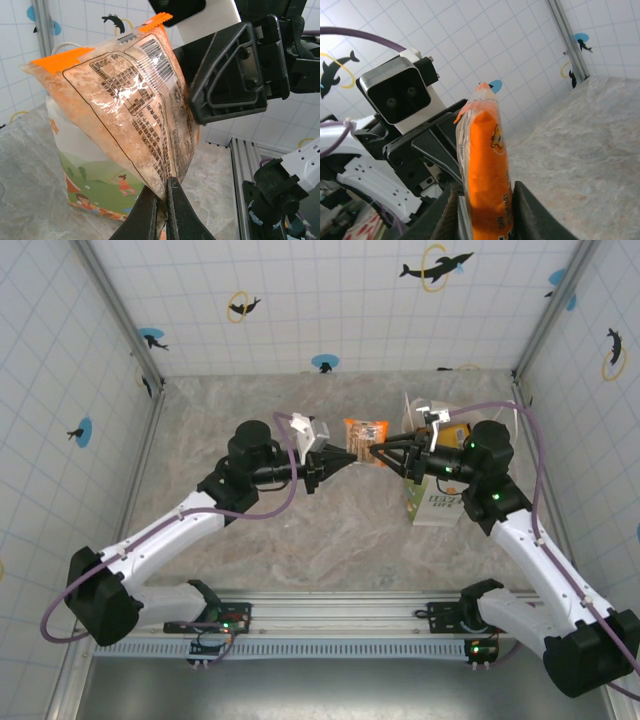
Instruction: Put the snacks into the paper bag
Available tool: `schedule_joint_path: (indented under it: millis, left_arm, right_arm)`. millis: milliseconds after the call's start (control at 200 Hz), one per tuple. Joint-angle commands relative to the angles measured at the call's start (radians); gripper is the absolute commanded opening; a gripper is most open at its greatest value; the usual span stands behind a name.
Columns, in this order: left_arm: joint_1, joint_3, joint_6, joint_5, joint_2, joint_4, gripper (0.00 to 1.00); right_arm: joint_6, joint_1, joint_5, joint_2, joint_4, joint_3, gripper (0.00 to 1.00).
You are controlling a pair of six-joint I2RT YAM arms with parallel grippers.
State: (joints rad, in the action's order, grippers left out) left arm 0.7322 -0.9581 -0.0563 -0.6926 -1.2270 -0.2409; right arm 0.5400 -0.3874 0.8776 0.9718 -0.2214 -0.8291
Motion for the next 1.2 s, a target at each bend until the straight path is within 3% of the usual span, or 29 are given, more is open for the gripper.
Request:
schedule_joint_path:
  millis: [0,155,225,330,490,635,856,1196]
  left_arm:
    - [0.007,-0.006,-0.010,-0.009,-0.008,-0.036,0.00]
    - [0.010,-0.011,-0.026,0.032,-0.009,-0.024,0.01]
    - [0.009,-0.010,-0.041,0.054,-0.006,-0.022,0.12]
    - [0.010,-0.008,-0.094,0.147,0.000,-0.023,0.39]
    - [0.009,-0.010,-0.166,0.312,0.002,0.026,0.59]
    - [0.009,-0.011,-0.203,0.392,0.001,0.056,0.63]
    - [0.009,-0.010,-0.205,0.386,-0.024,0.073,0.63]
    - [0.009,-0.085,-0.249,0.315,-0.084,0.086,0.61]
  right_arm:
    - [0.008,-0.008,0.009,-0.004,-0.055,0.015,0.23]
    - [-0.045,-0.006,-0.044,-0.026,-0.014,0.010,0.14]
    - [-0.054,0.000,-0.061,-0.031,-0.001,0.001,0.12]
    - [-0.076,0.026,-0.112,-0.032,0.011,-0.043,0.10]
    - [-0.099,0.116,-0.195,-0.032,0.026,-0.123,0.10]
    - [-0.103,0.207,-0.346,-0.041,0.075,-0.165,0.10]
    - [-0.117,0.272,-0.538,-0.030,0.270,-0.203,0.10]
    - [-0.185,0.272,-0.588,-0.001,0.441,-0.211,0.12]
